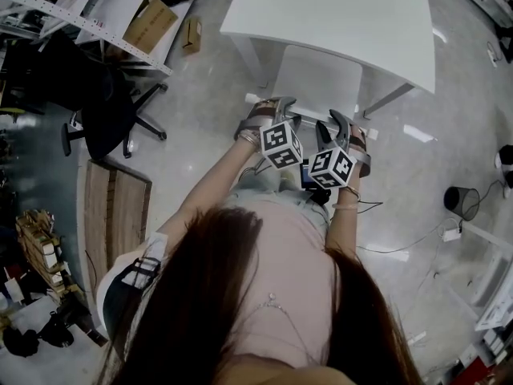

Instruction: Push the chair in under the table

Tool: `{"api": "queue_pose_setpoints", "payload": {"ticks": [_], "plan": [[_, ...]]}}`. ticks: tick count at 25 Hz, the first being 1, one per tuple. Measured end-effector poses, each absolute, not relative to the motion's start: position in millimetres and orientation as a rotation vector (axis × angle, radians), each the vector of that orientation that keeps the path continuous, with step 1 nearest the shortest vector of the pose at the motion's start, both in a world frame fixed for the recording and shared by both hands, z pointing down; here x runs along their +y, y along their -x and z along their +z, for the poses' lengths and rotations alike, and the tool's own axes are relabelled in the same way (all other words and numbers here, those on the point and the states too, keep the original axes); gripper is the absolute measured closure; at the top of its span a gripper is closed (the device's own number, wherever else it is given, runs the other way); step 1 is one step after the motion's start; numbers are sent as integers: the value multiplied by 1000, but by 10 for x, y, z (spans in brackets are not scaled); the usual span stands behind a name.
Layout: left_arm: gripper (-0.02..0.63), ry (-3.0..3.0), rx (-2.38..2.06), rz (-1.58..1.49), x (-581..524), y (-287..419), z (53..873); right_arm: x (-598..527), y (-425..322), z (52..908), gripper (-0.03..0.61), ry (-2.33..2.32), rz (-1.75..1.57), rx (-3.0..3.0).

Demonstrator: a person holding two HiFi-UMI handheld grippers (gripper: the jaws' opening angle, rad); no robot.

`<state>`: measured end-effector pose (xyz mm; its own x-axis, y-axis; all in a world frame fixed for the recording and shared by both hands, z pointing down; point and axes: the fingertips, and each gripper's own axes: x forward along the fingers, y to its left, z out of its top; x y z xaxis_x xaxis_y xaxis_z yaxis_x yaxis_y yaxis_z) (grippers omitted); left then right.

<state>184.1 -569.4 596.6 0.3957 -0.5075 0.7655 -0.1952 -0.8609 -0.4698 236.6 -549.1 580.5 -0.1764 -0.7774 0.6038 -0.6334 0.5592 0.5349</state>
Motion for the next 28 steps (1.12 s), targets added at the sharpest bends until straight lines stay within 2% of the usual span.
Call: {"api": "queue_pose_setpoints", "payload": {"ticks": [28], "plan": [[402, 2369, 624, -1442, -6158, -1963, 5956, -5943, -2483, 5793, 376, -1138, -213, -1896]]}}
